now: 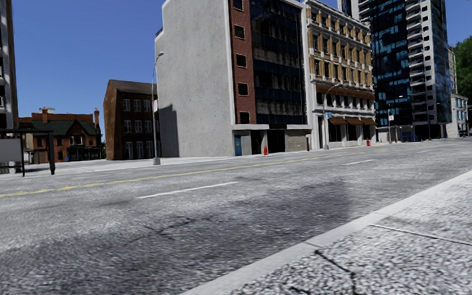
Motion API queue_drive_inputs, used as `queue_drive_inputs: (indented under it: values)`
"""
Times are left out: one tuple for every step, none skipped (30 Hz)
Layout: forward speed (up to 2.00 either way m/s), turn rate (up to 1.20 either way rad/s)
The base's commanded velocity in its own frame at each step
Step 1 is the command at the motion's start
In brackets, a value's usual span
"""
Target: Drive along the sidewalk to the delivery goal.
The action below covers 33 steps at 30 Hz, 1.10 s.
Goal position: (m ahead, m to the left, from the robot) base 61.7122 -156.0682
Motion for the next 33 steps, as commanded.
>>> queue_drive_inputs:
  values:
    - [1.53, -0.86]
    - [1.53, -0.86]
    - [1.53, -0.86]
    - [1.53, -0.86]
    - [1.53, -0.86]
    - [1.53, -0.86]
    - [1.53, -0.86]
    - [1.53, -0.86]
    - [1.53, -0.86]
    - [1.53, -0.87]
    - [1.53, -0.87]
    - [1.53, -0.87]
    - [1.53, -0.87]
    - [1.53, -0.87]
    - [1.53, -0.87]
    - [1.53, -0.87]
    - [1.53, -0.87]
    - [1.53, -0.87]
    - [1.53, -0.87]
    - [1.53, -0.87]
    - [1.53, -0.87]
    - [1.53, -0.87]
    - [1.53, -0.87]
    - [1.57, -0.87]
    - [2.0, -0.87]
    - [2.0, -0.87]
    - [2.0, -0.87]
    - [2.0, -0.87]
    - [2.0, -0.87]
    - [2.0, -0.87]
    - [2.0, -0.87]
    - [2.0, -0.87]
    - [2.0, -0.87]
